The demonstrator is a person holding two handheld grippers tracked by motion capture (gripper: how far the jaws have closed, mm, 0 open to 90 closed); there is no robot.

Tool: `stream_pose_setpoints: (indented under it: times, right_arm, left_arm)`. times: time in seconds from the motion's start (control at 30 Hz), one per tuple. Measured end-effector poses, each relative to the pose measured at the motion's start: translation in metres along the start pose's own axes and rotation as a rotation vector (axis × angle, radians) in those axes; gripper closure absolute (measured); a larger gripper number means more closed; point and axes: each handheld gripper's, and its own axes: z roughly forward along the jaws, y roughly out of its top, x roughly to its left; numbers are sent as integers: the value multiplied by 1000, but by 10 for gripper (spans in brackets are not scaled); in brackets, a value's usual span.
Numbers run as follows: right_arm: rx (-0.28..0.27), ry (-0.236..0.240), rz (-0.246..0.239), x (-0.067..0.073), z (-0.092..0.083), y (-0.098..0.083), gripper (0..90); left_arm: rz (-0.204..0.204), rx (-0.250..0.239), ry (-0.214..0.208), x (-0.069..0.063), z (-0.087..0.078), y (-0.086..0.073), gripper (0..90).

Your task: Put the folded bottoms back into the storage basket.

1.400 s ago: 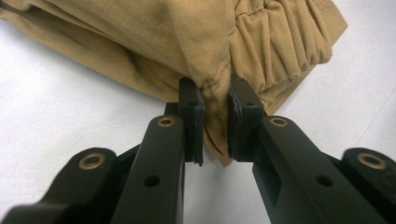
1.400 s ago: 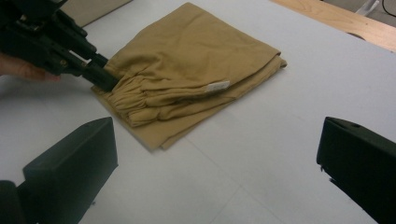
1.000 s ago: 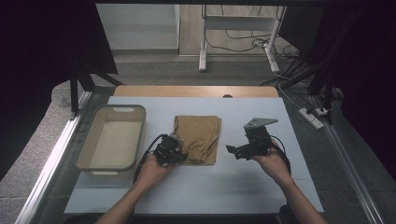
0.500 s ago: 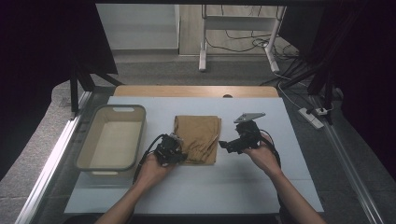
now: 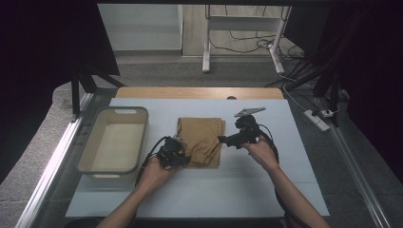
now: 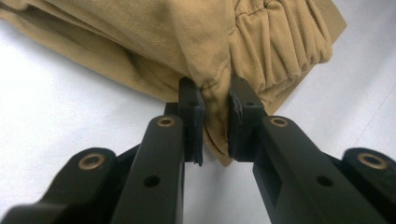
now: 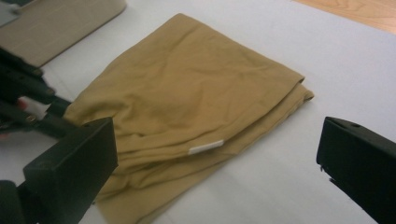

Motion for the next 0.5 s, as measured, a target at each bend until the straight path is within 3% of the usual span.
stream_pose_setpoints:
  times: [0.13, 0.5]
  right_arm:
    - [6, -15, 13, -4, 9, 4, 0]
    - [50, -55, -9, -15, 33, 11, 0]
  left_arm:
    - [1, 1, 0, 0, 0, 0, 772]
    - [1, 5, -1, 0, 0, 1, 771]
